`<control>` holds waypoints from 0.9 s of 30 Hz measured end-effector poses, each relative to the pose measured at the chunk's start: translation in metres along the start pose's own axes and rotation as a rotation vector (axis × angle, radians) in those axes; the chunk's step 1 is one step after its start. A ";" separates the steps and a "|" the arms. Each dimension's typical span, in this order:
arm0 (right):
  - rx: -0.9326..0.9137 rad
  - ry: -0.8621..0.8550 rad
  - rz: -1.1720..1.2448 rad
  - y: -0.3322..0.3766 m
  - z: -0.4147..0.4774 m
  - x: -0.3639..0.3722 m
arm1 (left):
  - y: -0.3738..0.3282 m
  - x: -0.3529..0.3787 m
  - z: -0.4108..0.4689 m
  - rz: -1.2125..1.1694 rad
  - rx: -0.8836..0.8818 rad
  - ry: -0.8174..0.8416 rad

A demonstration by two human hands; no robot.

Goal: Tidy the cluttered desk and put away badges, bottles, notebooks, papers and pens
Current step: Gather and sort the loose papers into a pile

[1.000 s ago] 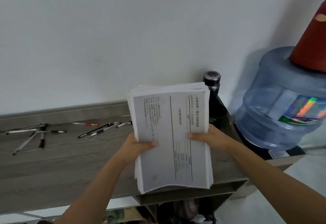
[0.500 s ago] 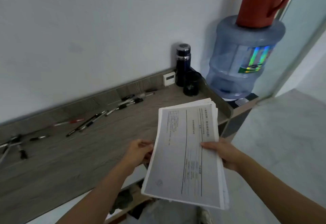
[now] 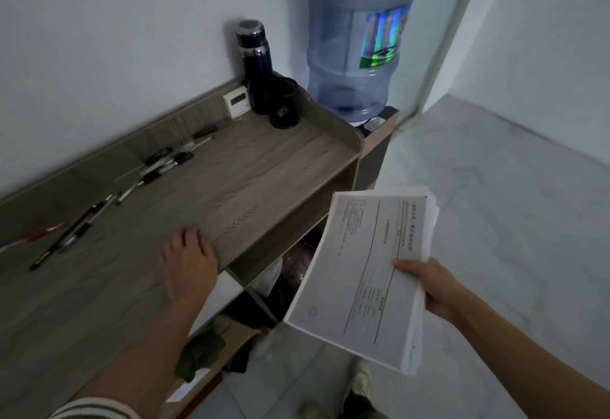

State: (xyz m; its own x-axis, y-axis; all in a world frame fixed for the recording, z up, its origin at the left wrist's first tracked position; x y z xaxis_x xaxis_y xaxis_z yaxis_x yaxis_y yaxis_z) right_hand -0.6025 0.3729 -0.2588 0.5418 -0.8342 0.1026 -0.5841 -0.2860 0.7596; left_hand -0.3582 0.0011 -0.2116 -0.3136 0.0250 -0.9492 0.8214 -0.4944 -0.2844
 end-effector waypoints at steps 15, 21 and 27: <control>0.193 -0.074 0.179 -0.032 0.138 0.168 | -0.006 -0.002 0.000 0.053 0.035 -0.070; 0.302 -0.016 -0.029 -0.062 0.142 0.166 | 0.000 0.003 0.002 0.077 0.023 -0.065; 0.264 -0.055 -0.202 -0.053 0.157 0.150 | 0.001 0.007 0.001 0.082 0.019 -0.045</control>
State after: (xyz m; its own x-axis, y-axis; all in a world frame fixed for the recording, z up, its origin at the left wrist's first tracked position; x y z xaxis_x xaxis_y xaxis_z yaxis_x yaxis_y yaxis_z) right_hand -0.5847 0.1890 -0.3845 0.6337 -0.7701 -0.0736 -0.6082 -0.5547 0.5678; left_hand -0.3606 -0.0001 -0.2182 -0.2675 -0.0548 -0.9620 0.8363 -0.5091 -0.2036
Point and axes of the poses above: each hand's wrist, its own z-axis towards the middle knuckle, its own x-axis out of the palm, y = z × x, the point moved 9 cm from there along z, towards the middle knuckle, and after that the axes turned 4 degrees about -z, right-handed, at the moved point
